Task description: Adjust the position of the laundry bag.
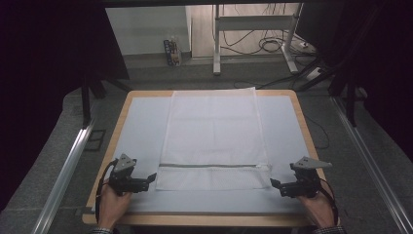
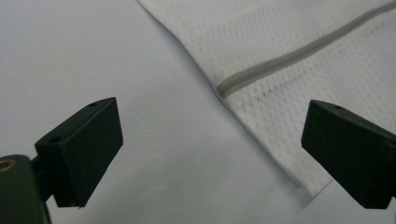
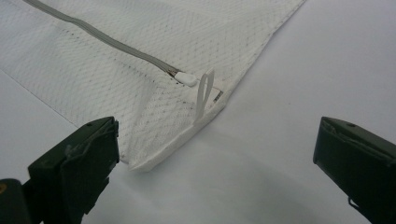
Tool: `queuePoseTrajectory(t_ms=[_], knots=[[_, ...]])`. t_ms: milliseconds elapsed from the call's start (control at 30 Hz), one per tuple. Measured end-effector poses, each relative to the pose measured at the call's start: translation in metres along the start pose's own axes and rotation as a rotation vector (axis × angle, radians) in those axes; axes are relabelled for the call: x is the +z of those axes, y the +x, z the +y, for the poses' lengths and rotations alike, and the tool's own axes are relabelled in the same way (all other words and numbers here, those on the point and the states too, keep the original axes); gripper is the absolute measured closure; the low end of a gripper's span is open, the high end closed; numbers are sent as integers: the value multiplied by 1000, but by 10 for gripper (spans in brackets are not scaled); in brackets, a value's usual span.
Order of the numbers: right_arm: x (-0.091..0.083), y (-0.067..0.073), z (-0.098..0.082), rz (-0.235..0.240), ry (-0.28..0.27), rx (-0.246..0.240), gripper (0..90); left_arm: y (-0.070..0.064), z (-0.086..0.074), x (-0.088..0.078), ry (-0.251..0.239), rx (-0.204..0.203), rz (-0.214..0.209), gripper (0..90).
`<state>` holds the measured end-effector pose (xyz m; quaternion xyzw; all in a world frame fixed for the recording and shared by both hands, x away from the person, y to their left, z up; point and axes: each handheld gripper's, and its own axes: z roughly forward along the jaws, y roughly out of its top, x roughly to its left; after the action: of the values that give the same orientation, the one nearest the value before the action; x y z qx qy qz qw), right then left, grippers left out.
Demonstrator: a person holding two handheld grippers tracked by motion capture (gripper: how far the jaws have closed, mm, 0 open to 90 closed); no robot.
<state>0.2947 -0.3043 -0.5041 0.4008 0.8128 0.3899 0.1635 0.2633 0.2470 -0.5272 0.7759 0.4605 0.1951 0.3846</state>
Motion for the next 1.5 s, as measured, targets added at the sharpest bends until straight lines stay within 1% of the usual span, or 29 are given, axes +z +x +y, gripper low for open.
queuePoseTrajectory(t_ms=[67, 100, 167, 267, 333, 433, 500, 567, 633, 700, 767, 833, 867, 933, 967, 1000, 1067, 1100, 1167, 1200, 1233, 1267, 1300, 1367, 1400, 1500], knots=[[0, 0, 0, 2, 2, 8, 10, -3, 1, 4, 35, 16, 3, 53], [0, -1, 0, 9, 1, 14, 16, -4, 2, 5, 42, 21, 2, 51], [2, -1, 0, 9, 6, 15, 21, -7, 5, 6, 42, 29, -3, 45], [6, 1, 3, -7, 16, -9, 28, -7, 9, 7, 40, 21, -13, 44], [8, 2, 4, -9, 18, -14, 29, -7, 10, 8, 42, 18, -13, 43], [12, 3, 7, -5, 24, -10, 29, -6, 11, 12, 50, 13, -19, 36], [14, 4, 8, 3, 26, -6, 29, -6, 12, 13, 49, 9, -17, 35], [16, 4, 9, -2, 28, -13, 29, -5, 13, 14, 43, 7, -12, 34], [17, 4, 10, -6, 19, -18, 28, -3, 14, 14, 30, -2, -20, 28], [18, 3, 12, 1, 11, -13, 28, -1, 15, 15, 18, -11, -26, 27], [19, 2, 15, -4, 6, -10, 29, 1, 16, 16, 18, -17, -34, 20], [20, 2, 16, -6, 1, -2, 28, 2, 15, 18, 8, -22, -60, 18], [21, 1, 16, -5, 3, 5, 28, 3, 16, 19, 11, -27, -66, 18], [23, 0, 15, 8, 6, 13, 17, 2, 17, 19, 9, -16, -54, 25], [25, 0, 15, 4, 12, 17, 16, 1, 17, 19, 11, -4, -46, 30], [26, -1, 15, 1, 13, 22, 12, 1, 18, 20, 12, -2, -40, 34], [28, -1, 17, 9, 5, 37, 12, 1, 19, 20, 11, 7, -25, 48], [29, -1, 19, 10, 7, 51, 13, 1, 19, 21, 13, 10, -18, 60], [31, 0, 22, 13, 11, 50, 22, 2, 20, 22, 15, 7, -11, 73], [32, -1, 23, 9, 15, 46, 34, 3, 21, 23, 19, 15, -8, 82], [35, -1, 26, 20, 26, 42, 55, 3, 22, 24, 18, 15, -6, 98], [36, -1, 27, 21, 30, 37, 67, 4, 24, 26, 24, 20, -1, 103], [38, -1, 29, 5, 41, 32, 82, 4, 25, 27, 23, 23, 0, 113], [40, -2, 32, 3, 53, 27, 106, 6, 28, 30, 24, 25, 2, 135], [41, -3, 34, -9, 56, 25, 120, 7, 30, 32, 23, 25, -1, 144], [42, -5, 40, -29, 58, 14, 219, 10, 36, 37, 19, 26, -12, 187]])
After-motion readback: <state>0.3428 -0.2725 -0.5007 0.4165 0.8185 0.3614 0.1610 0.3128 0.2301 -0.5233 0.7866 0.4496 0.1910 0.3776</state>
